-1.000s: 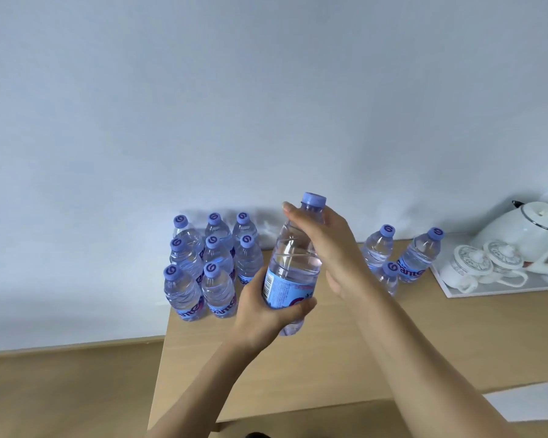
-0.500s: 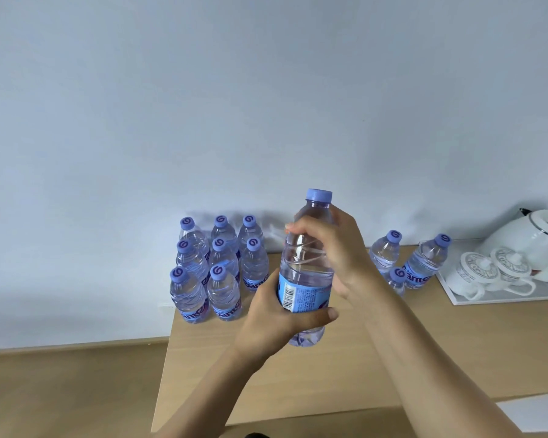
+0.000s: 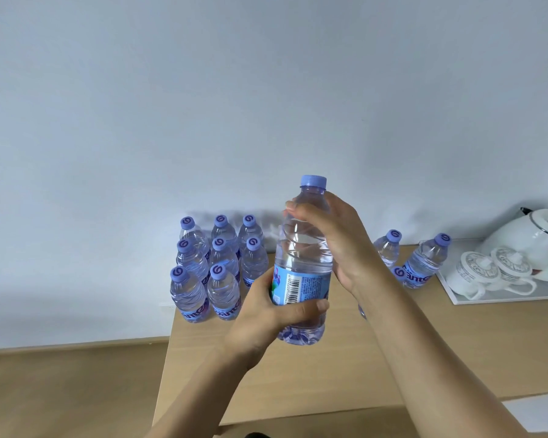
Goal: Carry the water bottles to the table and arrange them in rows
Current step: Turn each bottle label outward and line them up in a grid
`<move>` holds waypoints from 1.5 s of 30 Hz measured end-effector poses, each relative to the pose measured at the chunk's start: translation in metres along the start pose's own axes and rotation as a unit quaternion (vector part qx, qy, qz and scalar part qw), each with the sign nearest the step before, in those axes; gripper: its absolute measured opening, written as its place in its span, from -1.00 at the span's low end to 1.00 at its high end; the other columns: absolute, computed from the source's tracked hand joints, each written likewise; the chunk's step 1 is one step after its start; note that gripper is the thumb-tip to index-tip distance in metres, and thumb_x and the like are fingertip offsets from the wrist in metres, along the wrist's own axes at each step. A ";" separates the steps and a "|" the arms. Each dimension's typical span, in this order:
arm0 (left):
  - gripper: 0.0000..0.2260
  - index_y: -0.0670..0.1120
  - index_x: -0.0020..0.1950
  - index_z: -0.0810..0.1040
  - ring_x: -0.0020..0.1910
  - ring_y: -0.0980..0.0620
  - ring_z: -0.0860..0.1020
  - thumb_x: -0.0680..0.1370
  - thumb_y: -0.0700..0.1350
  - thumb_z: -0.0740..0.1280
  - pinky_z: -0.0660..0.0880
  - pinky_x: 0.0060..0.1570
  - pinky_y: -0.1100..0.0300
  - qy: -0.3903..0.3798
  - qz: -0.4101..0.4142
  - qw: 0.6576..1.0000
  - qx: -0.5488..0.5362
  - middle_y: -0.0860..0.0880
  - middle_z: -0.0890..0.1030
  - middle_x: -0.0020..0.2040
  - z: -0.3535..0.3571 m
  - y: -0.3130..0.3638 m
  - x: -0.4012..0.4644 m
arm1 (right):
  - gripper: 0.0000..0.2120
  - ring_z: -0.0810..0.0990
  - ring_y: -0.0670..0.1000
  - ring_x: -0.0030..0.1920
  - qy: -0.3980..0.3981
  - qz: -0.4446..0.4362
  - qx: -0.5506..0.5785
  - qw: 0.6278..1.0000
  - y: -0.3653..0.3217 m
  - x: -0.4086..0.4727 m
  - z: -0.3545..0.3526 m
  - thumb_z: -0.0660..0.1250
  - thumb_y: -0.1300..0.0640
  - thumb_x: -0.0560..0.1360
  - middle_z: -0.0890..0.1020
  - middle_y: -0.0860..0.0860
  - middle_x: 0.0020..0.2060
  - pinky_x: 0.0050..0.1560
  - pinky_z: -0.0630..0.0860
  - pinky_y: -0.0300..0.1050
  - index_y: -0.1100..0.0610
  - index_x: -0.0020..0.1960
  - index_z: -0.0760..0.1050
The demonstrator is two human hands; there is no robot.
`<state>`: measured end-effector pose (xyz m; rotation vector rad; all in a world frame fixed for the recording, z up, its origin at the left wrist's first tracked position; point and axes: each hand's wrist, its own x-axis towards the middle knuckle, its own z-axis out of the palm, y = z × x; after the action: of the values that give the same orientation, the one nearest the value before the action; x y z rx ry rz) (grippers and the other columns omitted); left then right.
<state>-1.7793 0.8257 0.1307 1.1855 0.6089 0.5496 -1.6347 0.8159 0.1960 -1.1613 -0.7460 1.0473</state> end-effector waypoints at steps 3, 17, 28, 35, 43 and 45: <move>-0.56 -0.12 -0.01 0.56 -0.25 0.01 0.61 0.20 -0.08 0.62 0.57 -0.19 0.16 0.040 0.020 0.998 0.048 -0.03 0.66 -0.21 0.002 0.002 0.000 | -0.74 0.69 0.00 -0.31 0.025 -0.041 -0.043 0.998 -0.003 -0.005 0.008 0.56 0.13 0.38 0.68 0.03 -0.28 -0.35 0.57 -0.21 0.21 -0.07 0.53; -0.50 -0.25 0.11 0.53 -0.15 -0.09 0.58 0.23 -0.17 0.57 0.54 -0.10 0.11 -0.051 0.017 0.999 0.005 -0.16 0.63 -0.10 -0.005 0.020 -0.010 | -0.81 0.61 0.21 -0.13 -0.038 -0.029 0.042 0.998 -0.009 0.002 0.006 0.47 0.15 0.20 0.58 0.12 -0.19 -0.06 0.57 0.10 0.06 -0.20 0.57; -0.57 -0.12 0.01 0.57 -0.21 0.00 0.67 0.21 -0.19 0.60 0.59 -0.20 0.20 0.054 0.051 0.993 0.091 -0.05 0.71 -0.16 -0.004 0.027 -0.009 | -0.57 0.71 0.03 -0.17 0.022 -0.066 -0.025 0.997 -0.015 -0.008 0.015 0.56 0.11 0.31 0.67 -0.01 -0.16 -0.20 0.62 -0.09 0.18 0.10 0.49; -0.52 -0.06 0.05 0.55 -0.16 -0.07 0.68 0.20 -0.12 0.62 0.66 -0.16 0.05 0.073 0.078 0.983 0.147 -0.03 0.70 -0.12 0.002 0.030 -0.010 | -0.70 0.65 -0.02 -0.32 0.062 -0.084 -0.017 0.994 -0.014 -0.006 0.021 0.48 0.26 0.28 0.61 -0.02 -0.28 -0.33 0.57 -0.17 0.13 -0.05 0.46; -0.62 -0.05 -0.01 0.62 -0.15 0.02 0.62 0.21 -0.15 0.59 0.55 -0.13 0.23 -0.031 0.037 0.998 0.051 -0.06 0.67 -0.12 -0.008 0.038 -0.008 | -0.74 0.66 0.13 -0.27 -0.036 -0.060 0.076 0.995 -0.018 0.003 0.014 0.43 0.29 0.19 0.63 0.09 -0.22 -0.29 0.61 -0.03 0.15 -0.14 0.51; -0.60 -0.09 0.03 0.63 -0.11 -0.01 0.62 0.22 -0.17 0.57 0.56 -0.08 0.20 -0.053 0.034 0.998 0.026 -0.09 0.66 -0.08 -0.010 0.037 -0.008 | -0.73 0.67 0.16 -0.23 -0.058 -0.063 0.078 0.993 -0.018 0.005 0.012 0.43 0.23 0.16 0.65 0.08 -0.19 -0.21 0.61 0.02 0.12 -0.14 0.54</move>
<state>-1.7946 0.8379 0.1643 1.2802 0.4967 0.5286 -1.6390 0.8237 0.2158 -0.9142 -0.8041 1.0536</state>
